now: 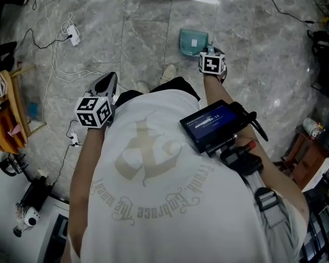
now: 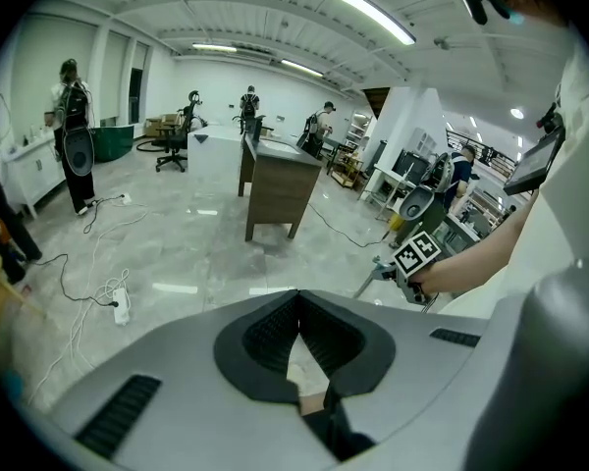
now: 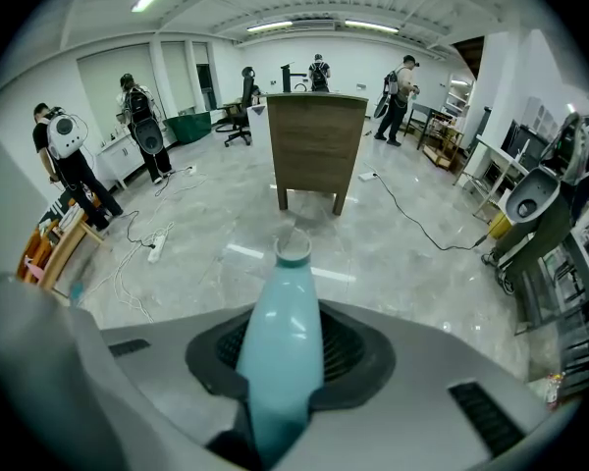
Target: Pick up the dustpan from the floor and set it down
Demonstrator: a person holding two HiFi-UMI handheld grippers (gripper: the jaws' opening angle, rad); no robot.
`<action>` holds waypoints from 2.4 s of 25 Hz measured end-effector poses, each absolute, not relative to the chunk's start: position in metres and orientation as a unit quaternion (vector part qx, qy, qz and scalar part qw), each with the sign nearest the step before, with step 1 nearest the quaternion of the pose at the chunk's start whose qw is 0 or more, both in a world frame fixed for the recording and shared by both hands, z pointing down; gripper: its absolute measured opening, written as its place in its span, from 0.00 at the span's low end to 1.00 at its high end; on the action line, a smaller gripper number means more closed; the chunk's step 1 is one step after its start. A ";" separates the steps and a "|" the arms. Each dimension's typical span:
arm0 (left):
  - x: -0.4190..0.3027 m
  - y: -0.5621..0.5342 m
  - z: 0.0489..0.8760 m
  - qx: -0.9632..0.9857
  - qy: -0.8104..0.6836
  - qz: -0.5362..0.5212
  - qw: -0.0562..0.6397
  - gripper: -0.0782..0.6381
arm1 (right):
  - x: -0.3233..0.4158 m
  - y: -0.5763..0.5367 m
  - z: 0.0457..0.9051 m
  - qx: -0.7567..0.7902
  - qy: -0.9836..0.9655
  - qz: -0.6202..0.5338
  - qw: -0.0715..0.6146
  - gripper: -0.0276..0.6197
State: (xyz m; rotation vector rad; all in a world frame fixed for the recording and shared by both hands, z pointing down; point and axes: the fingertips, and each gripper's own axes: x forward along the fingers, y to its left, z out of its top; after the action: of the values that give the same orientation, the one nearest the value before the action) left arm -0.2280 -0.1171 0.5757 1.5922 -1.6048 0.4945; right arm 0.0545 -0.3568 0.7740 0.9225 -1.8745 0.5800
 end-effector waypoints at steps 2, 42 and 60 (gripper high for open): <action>-0.228 -0.123 0.575 0.635 -0.633 0.195 0.397 0.13 | 0.052 -0.351 0.774 0.374 -0.763 0.237 0.471 0.21; -0.255 -0.160 0.572 0.731 -0.561 0.156 0.356 0.13 | 0.039 -0.287 0.703 0.399 -0.791 0.245 0.394 0.32; -0.212 -0.208 0.562 0.822 -0.438 0.181 0.316 0.13 | -0.002 -0.261 0.584 0.393 -0.856 0.232 0.244 0.07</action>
State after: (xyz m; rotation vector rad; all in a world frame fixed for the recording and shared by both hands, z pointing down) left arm -0.2118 -0.2082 0.5616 2.1642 -1.1549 0.4771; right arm -0.0016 -0.2610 0.5841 1.0727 -2.3364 0.6340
